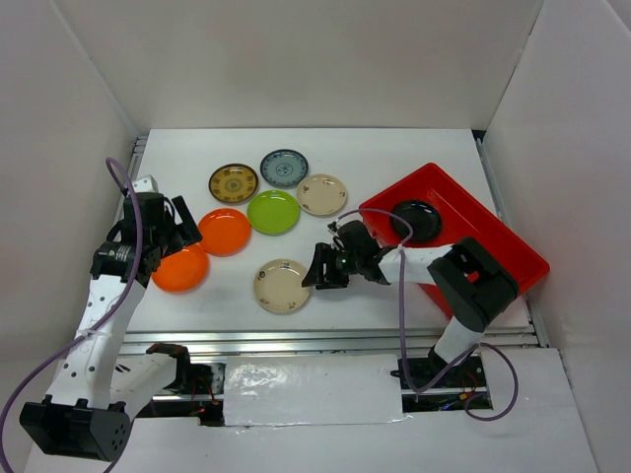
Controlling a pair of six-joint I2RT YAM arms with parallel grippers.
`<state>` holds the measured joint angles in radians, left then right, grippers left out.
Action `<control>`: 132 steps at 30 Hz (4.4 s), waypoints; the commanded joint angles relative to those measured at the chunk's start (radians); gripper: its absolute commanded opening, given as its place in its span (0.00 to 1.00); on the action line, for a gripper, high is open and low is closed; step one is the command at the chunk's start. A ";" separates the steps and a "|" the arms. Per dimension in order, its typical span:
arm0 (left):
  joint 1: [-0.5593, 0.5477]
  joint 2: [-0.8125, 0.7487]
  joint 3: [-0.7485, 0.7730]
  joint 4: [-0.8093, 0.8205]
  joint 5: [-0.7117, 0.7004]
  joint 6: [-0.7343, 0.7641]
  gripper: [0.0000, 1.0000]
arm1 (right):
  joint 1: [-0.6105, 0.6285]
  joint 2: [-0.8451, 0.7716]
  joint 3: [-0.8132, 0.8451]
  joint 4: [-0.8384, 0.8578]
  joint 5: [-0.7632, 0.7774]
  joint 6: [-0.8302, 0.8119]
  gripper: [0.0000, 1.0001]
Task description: Place the plates into the plastic bin on the countertop
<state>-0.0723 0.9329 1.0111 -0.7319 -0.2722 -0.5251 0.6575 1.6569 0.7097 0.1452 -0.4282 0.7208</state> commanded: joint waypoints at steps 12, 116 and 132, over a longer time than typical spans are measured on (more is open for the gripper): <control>0.000 -0.025 0.012 0.028 0.007 0.014 0.99 | 0.057 -0.086 -0.022 0.021 0.201 0.146 0.00; 0.002 -0.032 0.020 0.017 -0.019 0.007 0.99 | -0.021 0.321 0.551 -0.006 0.510 0.628 0.00; 0.002 -0.039 0.020 0.022 0.001 0.011 0.99 | -0.557 -0.253 0.268 -0.199 0.404 0.293 0.00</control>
<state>-0.0723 0.9146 1.0111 -0.7395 -0.2844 -0.5266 0.2085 1.4788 1.0904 0.0498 -0.0799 1.0782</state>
